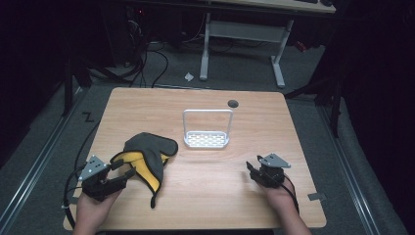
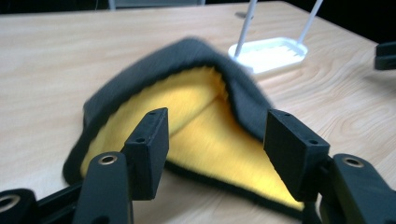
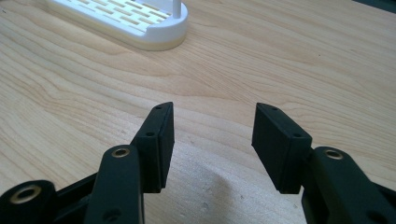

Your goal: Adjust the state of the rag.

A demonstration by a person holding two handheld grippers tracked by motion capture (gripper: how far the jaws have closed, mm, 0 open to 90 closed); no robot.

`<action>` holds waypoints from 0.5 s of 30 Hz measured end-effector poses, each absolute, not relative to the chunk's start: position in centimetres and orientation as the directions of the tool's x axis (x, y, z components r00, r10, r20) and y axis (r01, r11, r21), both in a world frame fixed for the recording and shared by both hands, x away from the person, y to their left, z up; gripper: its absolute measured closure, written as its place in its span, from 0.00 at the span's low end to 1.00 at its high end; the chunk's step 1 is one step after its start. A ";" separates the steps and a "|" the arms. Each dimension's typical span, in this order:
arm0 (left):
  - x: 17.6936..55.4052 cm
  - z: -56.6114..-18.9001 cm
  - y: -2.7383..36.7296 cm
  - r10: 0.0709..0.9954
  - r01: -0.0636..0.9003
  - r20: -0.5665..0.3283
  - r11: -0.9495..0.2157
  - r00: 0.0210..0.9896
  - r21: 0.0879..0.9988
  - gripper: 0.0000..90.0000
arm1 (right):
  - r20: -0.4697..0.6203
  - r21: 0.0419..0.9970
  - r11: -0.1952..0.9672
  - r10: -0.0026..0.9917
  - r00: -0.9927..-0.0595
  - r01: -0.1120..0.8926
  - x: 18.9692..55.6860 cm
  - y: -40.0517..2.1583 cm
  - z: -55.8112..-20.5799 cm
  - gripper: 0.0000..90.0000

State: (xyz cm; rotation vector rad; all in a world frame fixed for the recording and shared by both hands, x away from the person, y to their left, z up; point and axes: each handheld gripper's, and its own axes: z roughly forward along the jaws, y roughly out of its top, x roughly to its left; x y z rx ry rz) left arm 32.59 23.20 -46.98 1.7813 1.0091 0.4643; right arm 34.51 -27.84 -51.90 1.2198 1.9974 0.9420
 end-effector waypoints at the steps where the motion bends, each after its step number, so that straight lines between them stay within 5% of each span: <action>1: 33.1 -46.2 22.7 0.801 0.422 -0.138 -0.153 0.583 0.894 0.44 | -0.126 0.818 0.318 0.912 -0.391 0.479 34.6 -27.8 -51.9 0.54; 15: 37.8 -43.8 21.5 0.817 0.452 -0.104 -0.203 0.567 0.868 0.42 | -0.124 0.817 0.334 0.898 -0.423 0.470 34.5 -27.6 -51.9 0.54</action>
